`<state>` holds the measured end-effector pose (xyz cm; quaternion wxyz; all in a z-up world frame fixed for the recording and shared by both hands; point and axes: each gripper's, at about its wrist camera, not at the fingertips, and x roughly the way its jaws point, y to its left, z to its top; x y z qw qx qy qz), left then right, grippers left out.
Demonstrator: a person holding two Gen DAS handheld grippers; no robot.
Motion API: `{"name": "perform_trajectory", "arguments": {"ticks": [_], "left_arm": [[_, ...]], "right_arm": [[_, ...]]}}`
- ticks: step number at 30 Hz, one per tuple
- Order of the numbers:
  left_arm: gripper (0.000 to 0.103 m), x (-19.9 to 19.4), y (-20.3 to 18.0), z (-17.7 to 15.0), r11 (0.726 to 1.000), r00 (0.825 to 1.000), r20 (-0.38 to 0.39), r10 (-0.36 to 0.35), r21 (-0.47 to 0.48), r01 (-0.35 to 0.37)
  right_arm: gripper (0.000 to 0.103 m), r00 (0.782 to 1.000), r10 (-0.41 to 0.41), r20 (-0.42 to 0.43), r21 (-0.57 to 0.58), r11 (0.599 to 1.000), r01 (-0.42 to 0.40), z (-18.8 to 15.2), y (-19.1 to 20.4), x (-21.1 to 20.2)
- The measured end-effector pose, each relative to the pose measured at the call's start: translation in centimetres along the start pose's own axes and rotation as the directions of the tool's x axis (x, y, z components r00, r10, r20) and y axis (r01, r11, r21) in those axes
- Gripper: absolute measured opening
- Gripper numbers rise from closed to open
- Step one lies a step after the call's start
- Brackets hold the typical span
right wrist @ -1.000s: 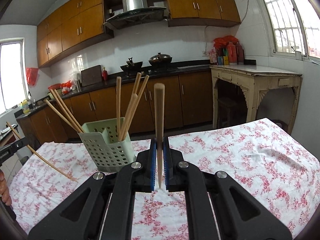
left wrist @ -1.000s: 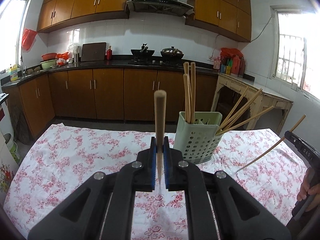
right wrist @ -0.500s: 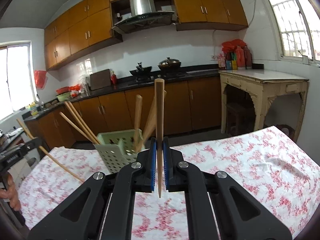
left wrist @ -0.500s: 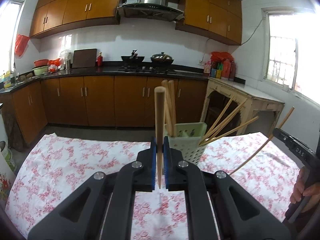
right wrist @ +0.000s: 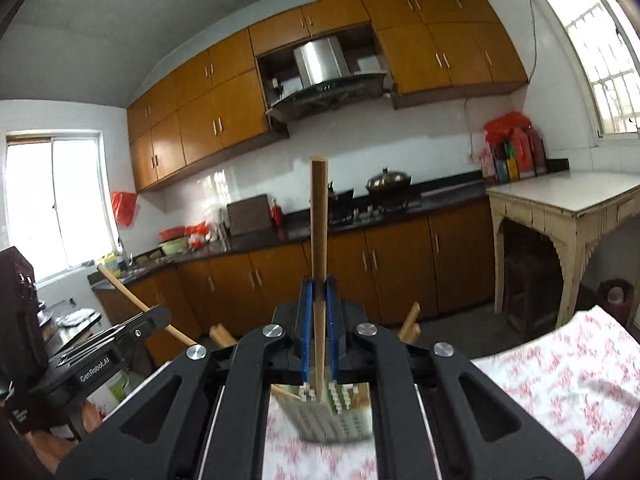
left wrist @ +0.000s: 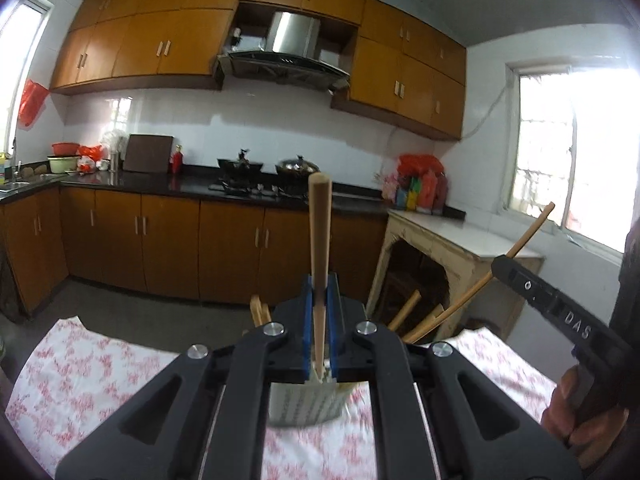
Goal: Organize utensils
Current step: 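Lower the chopsticks into the holder and open both tools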
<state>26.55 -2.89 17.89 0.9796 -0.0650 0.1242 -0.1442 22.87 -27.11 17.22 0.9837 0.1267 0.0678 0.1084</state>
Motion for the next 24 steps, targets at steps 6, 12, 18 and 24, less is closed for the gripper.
{"name": "perform_trajectory", "arguments": {"ticks": [6,12,18,24], "left_arm": [[0.007,3.9,-0.4,0.6,0.998,0.998,-0.019,0.068,0.020,-0.067],[0.007,7.0,0.2,-1.1,0.997,0.992,-0.097,0.080,0.015,-0.079],[0.007,8.6,0.9,-2.7,0.997,0.987,-0.144,0.075,0.006,-0.075],[0.007,9.2,1.4,-3.5,0.998,0.983,-0.167,0.069,0.000,-0.070]], "right_arm": [[0.007,0.997,-0.072,-0.021,-0.033,0.997,0.072,-1.0,0.0,4.3],[0.007,0.986,-0.089,-0.141,-0.018,0.996,0.088,-3.9,-0.9,8.0],[0.007,0.972,-0.091,-0.217,0.000,0.996,0.093,-5.6,-1.3,9.9],[0.007,0.961,-0.084,-0.262,0.015,0.996,0.091,-6.5,-1.7,10.9]]}}
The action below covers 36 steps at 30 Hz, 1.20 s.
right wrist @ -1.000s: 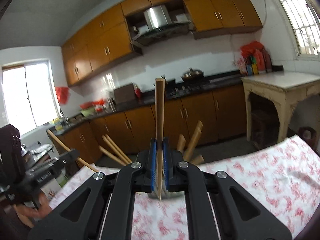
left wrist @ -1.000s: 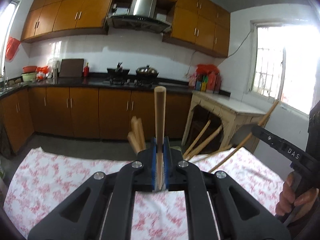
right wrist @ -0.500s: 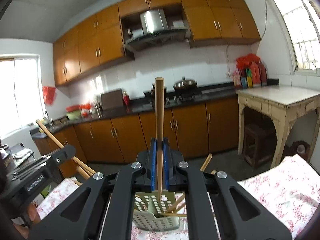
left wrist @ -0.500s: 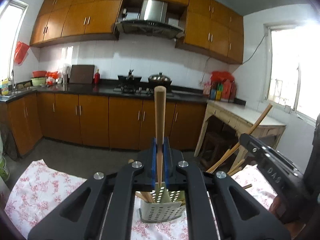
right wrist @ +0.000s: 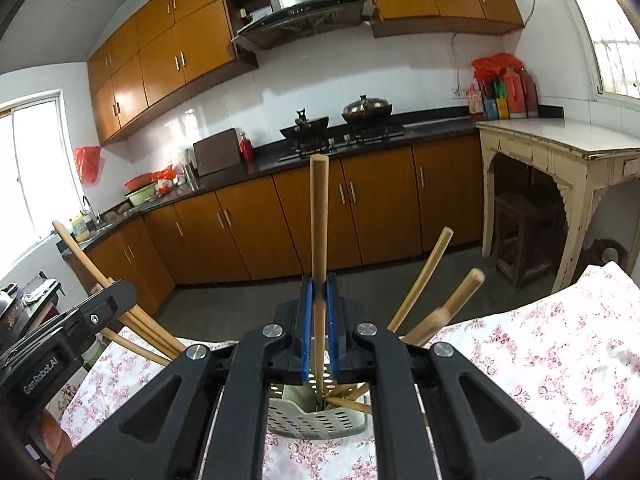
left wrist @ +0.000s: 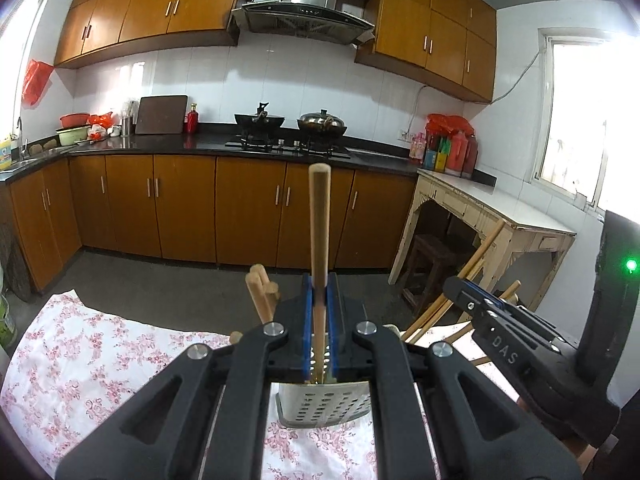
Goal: Organize utensils
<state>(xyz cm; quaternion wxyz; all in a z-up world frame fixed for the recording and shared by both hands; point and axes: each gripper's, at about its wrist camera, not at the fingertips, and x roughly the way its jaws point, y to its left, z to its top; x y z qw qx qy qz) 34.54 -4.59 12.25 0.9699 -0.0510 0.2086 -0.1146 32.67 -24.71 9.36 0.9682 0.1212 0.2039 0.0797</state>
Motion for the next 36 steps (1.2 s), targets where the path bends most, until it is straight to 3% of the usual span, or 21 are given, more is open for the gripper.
{"name": "perform_trajectory", "arguments": {"ticks": [10,11,12,14,25,34,36], "left_arm": [[0.008,0.6,0.2,-0.8,1.000,1.000,-0.025,-0.017,-0.011,0.017],[0.013,0.5,0.2,-0.7,1.000,1.000,-0.022,-0.020,-0.015,0.020],[0.023,0.5,0.3,-0.7,1.000,1.000,-0.020,-0.022,-0.017,0.022],[0.036,0.2,0.5,-0.6,0.999,1.000,-0.008,-0.020,-0.025,0.019],[0.048,-2.1,1.3,-0.1,0.998,0.999,0.031,-0.026,-0.061,0.028],[0.064,-8.8,1.7,0.9,0.999,0.989,0.151,0.000,-0.050,0.008],[0.073,-10.5,1.8,0.4,0.999,0.986,0.167,0.012,-0.044,-0.005]], "right_arm": [[0.010,0.999,0.003,-0.032,0.008,1.000,-0.003,0.0,-0.4,0.4],[0.021,1.000,0.004,-0.030,0.011,1.000,-0.004,0.1,-0.5,0.2],[0.041,1.000,-0.001,-0.020,0.014,1.000,0.001,0.2,-0.6,-0.1],[0.053,1.000,-0.009,0.011,0.016,1.000,0.009,0.6,-0.6,-0.6],[0.057,0.996,-0.028,0.090,0.016,1.000,0.027,1.6,-0.9,-3.0],[0.075,0.969,-0.020,0.245,-0.059,0.998,0.036,2.0,0.5,-9.6],[0.086,0.964,-0.007,0.266,-0.057,0.998,0.023,1.6,0.5,-11.3]]}}
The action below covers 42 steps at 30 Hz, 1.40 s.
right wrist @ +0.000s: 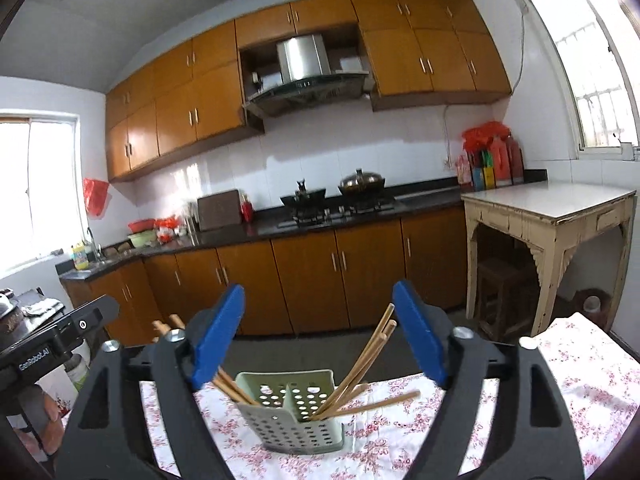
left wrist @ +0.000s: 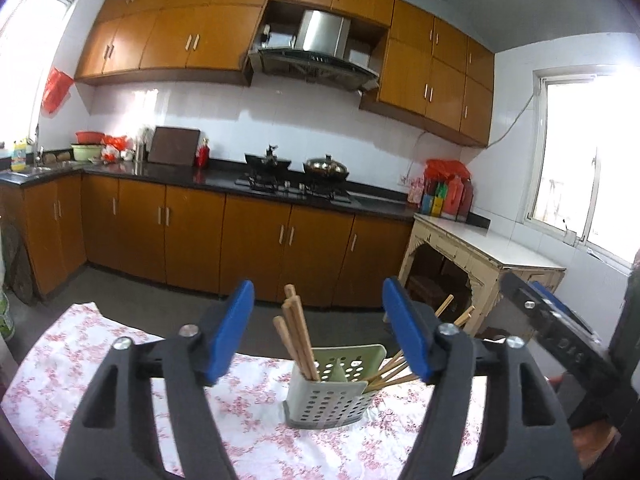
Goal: Organize utensils
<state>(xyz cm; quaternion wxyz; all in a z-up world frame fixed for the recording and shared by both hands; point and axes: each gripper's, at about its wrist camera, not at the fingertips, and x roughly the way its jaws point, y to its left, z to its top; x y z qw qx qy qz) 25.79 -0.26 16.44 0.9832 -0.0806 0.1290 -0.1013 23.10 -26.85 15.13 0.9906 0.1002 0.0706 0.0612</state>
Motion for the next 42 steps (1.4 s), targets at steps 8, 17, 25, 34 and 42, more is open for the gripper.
{"name": "perform_trajectory", "arguments": {"ticks": [8,17,25,34,42], "left_arm": [[0.092,-6.2,0.6,-4.7,0.998,0.999,-0.006,0.053,0.044,-0.053],[0.098,-12.5,1.3,-13.4,0.985,0.988,-0.043,0.150,0.098,-0.145],[0.099,-16.3,0.5,-18.8,0.971,0.979,-0.068,0.192,0.156,-0.179],[0.099,-17.8,0.6,-21.6,0.983,0.981,-0.111,0.158,0.115,-0.145],[0.099,-19.1,0.1,-22.2,0.984,0.986,-0.085,0.145,0.116,-0.134]], "right_arm": [[0.101,1.000,0.011,0.009,-0.021,1.000,-0.011,-3.3,0.0,-5.9],[0.101,0.994,-0.062,-0.092,-0.087,0.995,0.054,-10.0,-0.1,-10.3],[0.101,0.982,-0.078,-0.171,-0.119,0.991,0.057,-14.8,0.4,-13.6],[0.101,0.973,-0.052,-0.223,-0.096,0.995,0.031,-18.3,0.4,-17.2],[0.101,0.981,-0.044,-0.189,-0.106,0.994,0.024,-18.5,1.0,-18.9]]}}
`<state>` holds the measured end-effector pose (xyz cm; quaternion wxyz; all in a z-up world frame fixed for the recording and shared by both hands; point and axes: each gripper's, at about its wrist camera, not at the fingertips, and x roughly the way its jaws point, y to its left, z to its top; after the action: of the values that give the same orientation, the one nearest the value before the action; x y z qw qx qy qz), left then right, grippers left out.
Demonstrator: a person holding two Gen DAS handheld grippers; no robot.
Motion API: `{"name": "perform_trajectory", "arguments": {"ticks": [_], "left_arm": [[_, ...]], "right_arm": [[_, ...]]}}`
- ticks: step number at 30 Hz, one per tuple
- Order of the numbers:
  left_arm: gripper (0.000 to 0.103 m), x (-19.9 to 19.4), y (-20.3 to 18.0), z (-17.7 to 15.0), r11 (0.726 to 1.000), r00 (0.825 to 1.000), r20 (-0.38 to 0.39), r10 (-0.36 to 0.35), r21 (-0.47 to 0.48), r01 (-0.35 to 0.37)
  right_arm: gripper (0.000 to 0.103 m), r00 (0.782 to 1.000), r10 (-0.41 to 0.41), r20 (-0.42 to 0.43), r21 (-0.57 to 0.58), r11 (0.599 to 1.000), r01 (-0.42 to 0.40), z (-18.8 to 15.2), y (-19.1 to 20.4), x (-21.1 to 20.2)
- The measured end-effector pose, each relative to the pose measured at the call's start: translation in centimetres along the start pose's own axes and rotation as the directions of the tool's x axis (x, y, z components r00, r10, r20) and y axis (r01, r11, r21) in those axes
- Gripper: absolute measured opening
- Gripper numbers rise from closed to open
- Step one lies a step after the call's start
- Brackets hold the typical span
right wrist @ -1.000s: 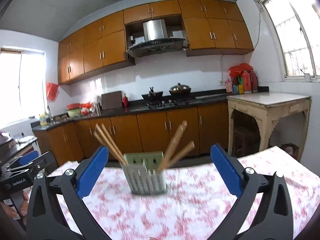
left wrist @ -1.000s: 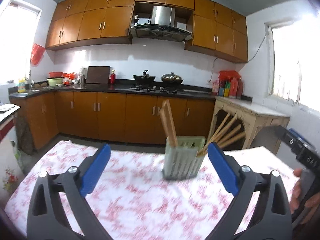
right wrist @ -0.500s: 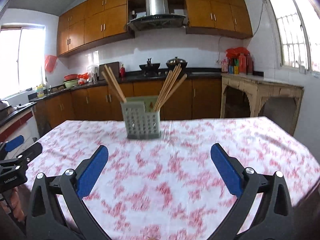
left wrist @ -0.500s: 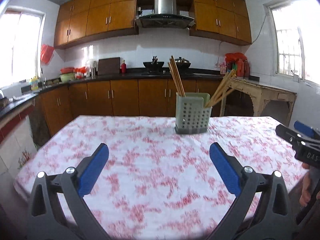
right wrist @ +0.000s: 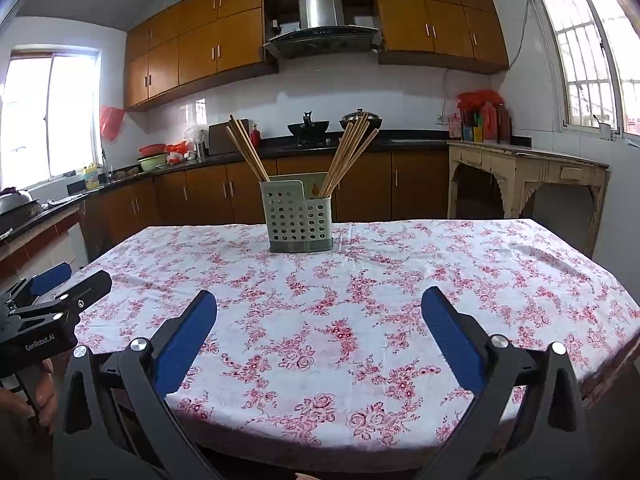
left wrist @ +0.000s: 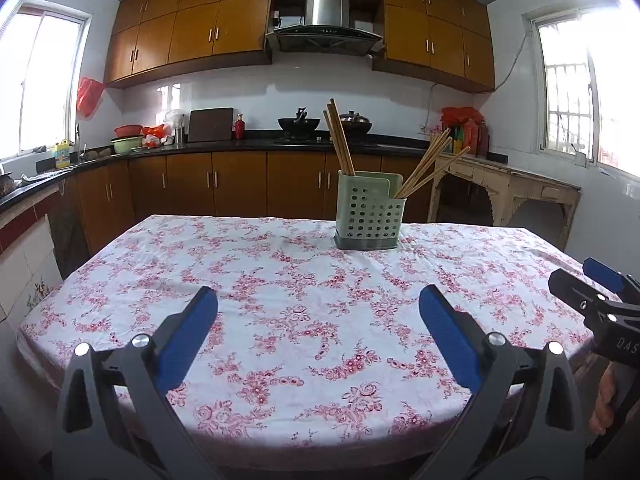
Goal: Organize utensils
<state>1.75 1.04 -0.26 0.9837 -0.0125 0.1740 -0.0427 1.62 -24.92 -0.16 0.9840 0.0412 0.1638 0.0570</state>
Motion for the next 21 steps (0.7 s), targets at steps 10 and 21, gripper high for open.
{"name": "perform_trajectory", "arguments": {"ticks": [10,21], "left_arm": [[0.099,-0.33,0.27,-0.40,1.000,1.000,0.003,0.004,-0.017,-0.004],[0.099,-0.36,-0.15,-0.56,1.000,1.000,-0.001,0.002,-0.010,-0.002]], "right_arm": [[0.101,1.000,-0.009,-0.013,0.056,0.998,0.010,-0.51,-0.90,-0.01],[0.101,1.000,-0.012,-0.018,0.049,0.999,0.013,-0.69,-0.61,0.09]]}}
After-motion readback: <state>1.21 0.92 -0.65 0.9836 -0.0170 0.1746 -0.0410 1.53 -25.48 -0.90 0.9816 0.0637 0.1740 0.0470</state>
